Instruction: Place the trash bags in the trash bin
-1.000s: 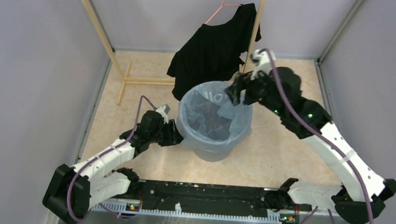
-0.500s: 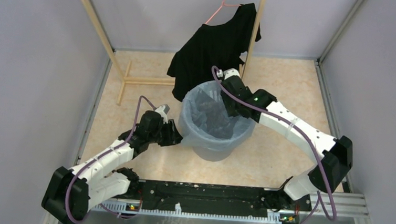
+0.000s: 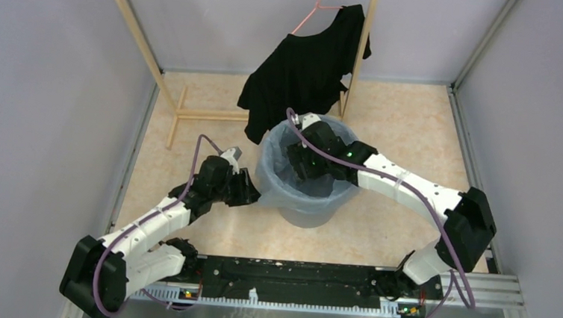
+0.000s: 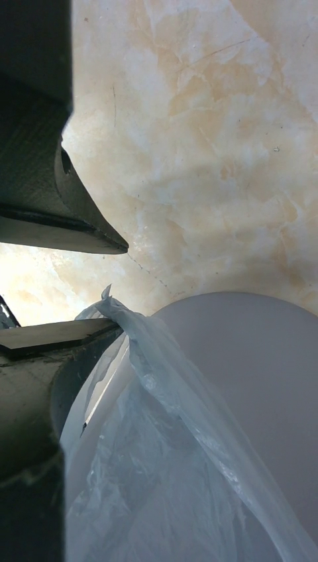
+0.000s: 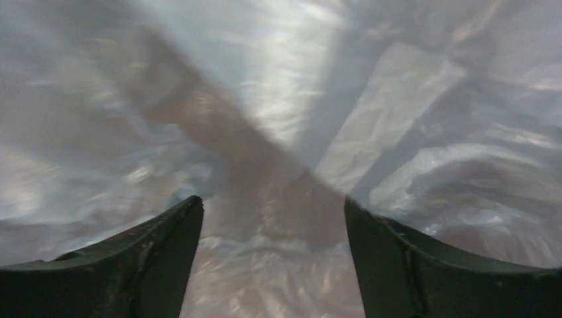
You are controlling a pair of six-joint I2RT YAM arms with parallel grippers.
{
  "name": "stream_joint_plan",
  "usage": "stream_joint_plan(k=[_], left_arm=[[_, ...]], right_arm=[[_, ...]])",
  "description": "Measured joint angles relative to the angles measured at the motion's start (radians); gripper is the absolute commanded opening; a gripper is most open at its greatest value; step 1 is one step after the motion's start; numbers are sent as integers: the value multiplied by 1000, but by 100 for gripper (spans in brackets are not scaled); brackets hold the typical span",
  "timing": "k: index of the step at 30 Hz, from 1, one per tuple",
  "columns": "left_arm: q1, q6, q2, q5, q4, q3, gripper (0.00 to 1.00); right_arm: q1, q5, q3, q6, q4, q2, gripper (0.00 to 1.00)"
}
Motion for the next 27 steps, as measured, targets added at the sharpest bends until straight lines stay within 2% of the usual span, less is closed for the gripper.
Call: stream_joint_plan(k=[3, 11, 15, 19, 21, 24, 27], left_arm=[[0, 3, -6, 0, -1, 0, 49], [0, 9, -26, 16, -1, 0, 50], [0, 12, -26, 22, 0, 0, 50], [0, 19, -26, 20, 0, 0, 52], [0, 23, -27, 15, -3, 0, 58], [0, 31, -40, -6, -30, 0, 71], [0, 35, -81, -26, -75, 0, 77]], right_arm=[[-49, -49, -98, 10, 52, 20, 93], [-57, -107, -133, 11, 100, 159, 96], [-51, -96, -113, 11, 59, 142, 99], [-48, -73, -48, 6, 0, 56, 99], [-46, -72, -29, 5, -8, -19, 99], [-46, -72, -33, 6, 2, -116, 99], [-46, -70, -73, 6, 49, -137, 99]])
